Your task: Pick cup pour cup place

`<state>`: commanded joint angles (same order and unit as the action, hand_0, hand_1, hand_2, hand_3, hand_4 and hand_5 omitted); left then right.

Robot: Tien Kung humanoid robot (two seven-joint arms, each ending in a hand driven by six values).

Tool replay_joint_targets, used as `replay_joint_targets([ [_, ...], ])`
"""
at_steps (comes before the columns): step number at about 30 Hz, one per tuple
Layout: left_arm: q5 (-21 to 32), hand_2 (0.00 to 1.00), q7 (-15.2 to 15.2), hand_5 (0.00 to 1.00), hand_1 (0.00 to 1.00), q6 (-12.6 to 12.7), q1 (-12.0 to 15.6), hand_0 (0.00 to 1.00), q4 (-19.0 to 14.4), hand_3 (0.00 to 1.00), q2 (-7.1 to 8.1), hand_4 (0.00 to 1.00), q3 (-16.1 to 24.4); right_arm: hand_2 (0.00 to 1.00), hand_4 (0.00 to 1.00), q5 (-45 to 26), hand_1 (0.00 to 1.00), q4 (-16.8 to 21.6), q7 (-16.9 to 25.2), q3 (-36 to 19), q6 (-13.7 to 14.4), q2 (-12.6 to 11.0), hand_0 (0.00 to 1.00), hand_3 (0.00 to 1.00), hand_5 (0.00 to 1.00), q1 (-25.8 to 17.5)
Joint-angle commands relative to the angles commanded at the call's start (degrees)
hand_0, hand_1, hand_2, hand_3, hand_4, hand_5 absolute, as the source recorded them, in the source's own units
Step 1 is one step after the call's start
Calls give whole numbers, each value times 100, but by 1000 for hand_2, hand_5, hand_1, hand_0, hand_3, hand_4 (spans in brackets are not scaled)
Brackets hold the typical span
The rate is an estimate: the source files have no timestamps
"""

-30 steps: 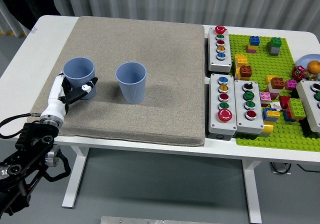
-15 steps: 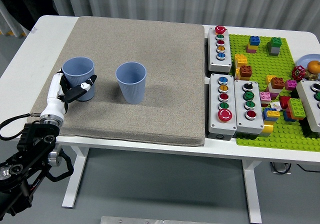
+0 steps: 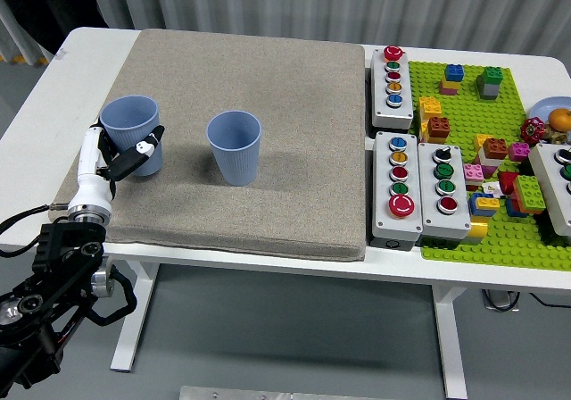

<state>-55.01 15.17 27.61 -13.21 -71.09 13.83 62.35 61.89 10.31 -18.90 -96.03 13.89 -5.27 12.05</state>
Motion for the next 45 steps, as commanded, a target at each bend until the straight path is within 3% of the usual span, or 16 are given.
replay_joint_targets([
  [8,-1612,657,-521,123,570,217,114,538,-724,699,109,693,5,556,2,-5,628,0,10,-4,12,-6,700,560,6,-6],
  [11,-2256,657,-684,123,570,233,78,538,-1010,699,237,693,-81,556,2,-9,628,0,15,0,15,-11,700,560,6,-6],
  [16,-3142,652,-1027,124,567,158,-112,538,-1486,697,627,690,-332,556,2,-15,628,0,26,6,30,-30,699,560,6,-16],
  [23,-4212,645,-1461,119,564,-40,-418,535,-1461,688,1028,682,-452,556,2,-14,628,0,35,9,50,-41,699,560,5,-31],
  [27,-4414,644,-1552,94,563,-95,-573,533,-1365,685,1151,651,-500,556,2,-29,628,0,36,13,59,-44,700,561,4,-17],
  [32,-4760,644,-1699,88,563,-201,-760,532,-1294,684,1273,646,-638,556,2,-80,628,0,40,37,71,-49,700,561,4,11],
  [45,-5489,637,-1920,89,565,-367,-966,532,-1293,672,1389,642,-888,556,2,-81,628,0,39,39,75,-58,699,560,6,41],
])
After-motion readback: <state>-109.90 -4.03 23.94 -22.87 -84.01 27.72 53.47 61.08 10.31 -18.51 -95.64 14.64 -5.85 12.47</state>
